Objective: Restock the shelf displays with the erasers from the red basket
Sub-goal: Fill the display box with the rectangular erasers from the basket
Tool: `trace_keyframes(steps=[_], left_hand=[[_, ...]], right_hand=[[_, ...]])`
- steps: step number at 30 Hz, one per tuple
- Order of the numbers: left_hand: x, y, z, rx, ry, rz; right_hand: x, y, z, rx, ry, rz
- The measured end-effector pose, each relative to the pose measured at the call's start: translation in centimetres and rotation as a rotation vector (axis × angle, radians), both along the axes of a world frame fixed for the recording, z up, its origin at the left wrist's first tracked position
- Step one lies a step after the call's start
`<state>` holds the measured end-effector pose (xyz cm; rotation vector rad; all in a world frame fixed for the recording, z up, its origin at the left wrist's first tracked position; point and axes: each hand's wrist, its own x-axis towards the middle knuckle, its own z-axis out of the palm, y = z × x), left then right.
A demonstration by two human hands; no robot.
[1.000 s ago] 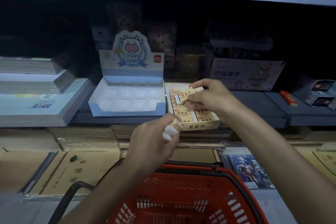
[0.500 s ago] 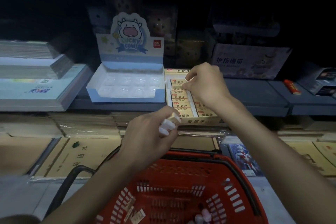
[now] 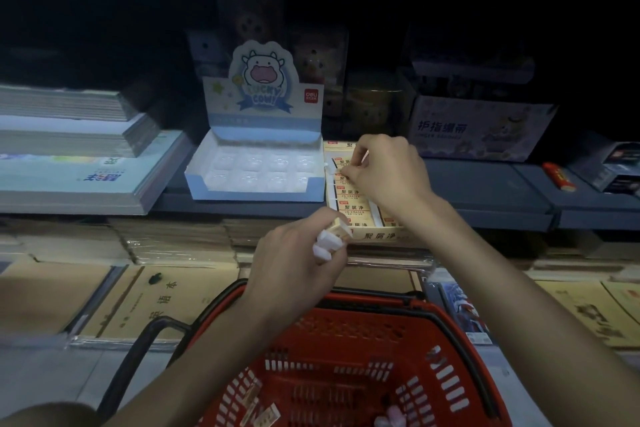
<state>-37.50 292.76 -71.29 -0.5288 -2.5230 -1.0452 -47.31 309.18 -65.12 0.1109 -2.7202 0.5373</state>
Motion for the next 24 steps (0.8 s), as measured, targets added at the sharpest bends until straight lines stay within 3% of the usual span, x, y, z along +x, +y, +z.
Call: trace_keyframes(steps=[12,17,24], left_hand=[[0.0,0.1,0.5,-0.028,-0.035,0.021],[0.0,0.0,0.7,-0.041,-0.066,0.046],[0.2,-0.5,1.2,0.029,-0.068,0.078]], right_hand=[[-0.4,0.4,0.4,-0.135,-0.099,-0.095],[0.4,1.3,1.0,-0.229,-0.197,0.014],[2.4,1.4,2.5,-0.278,-0.184,0.145]])
